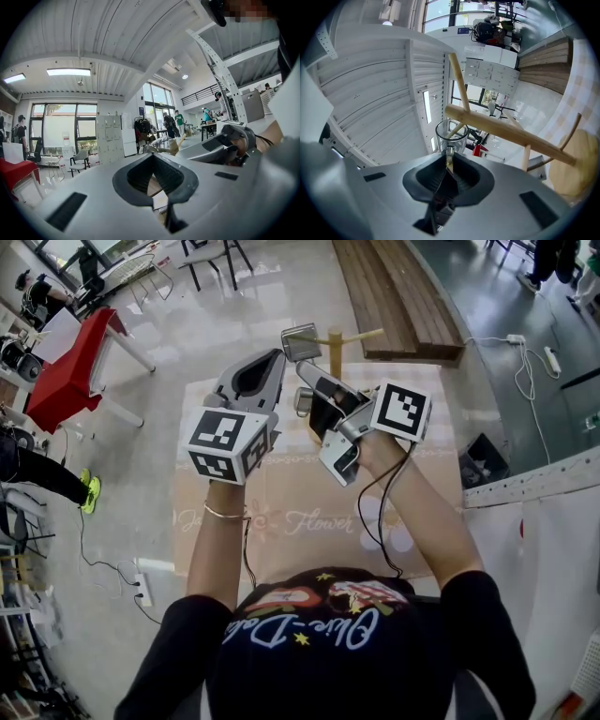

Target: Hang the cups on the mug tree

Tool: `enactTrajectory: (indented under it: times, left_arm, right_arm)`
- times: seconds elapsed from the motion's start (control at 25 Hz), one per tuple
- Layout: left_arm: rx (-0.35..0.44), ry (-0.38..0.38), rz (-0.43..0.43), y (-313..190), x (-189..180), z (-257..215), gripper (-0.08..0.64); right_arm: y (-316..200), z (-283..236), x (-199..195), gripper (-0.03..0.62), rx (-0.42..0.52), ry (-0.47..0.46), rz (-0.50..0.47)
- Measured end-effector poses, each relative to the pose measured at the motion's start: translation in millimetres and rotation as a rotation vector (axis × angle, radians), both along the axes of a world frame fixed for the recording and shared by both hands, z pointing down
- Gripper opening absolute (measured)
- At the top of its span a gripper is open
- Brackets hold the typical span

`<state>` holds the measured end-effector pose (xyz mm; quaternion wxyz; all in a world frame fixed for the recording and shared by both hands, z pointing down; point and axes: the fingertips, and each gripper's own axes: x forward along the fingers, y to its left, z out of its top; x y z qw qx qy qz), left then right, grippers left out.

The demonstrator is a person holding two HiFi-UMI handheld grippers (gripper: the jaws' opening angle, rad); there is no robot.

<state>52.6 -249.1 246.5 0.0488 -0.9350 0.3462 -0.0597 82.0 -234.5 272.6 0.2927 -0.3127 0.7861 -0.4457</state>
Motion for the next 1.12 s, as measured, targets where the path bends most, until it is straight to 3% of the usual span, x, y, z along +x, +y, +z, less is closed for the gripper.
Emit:
enactTrajectory:
  times: [1.12]
  left_arm:
    - [0.004,0.007,0.019,-0.4,0.1,0.2,0.009]
  right_arm:
    - [1.1,-2.0,-0.4,0.052,0.026,-0.038,0.002]
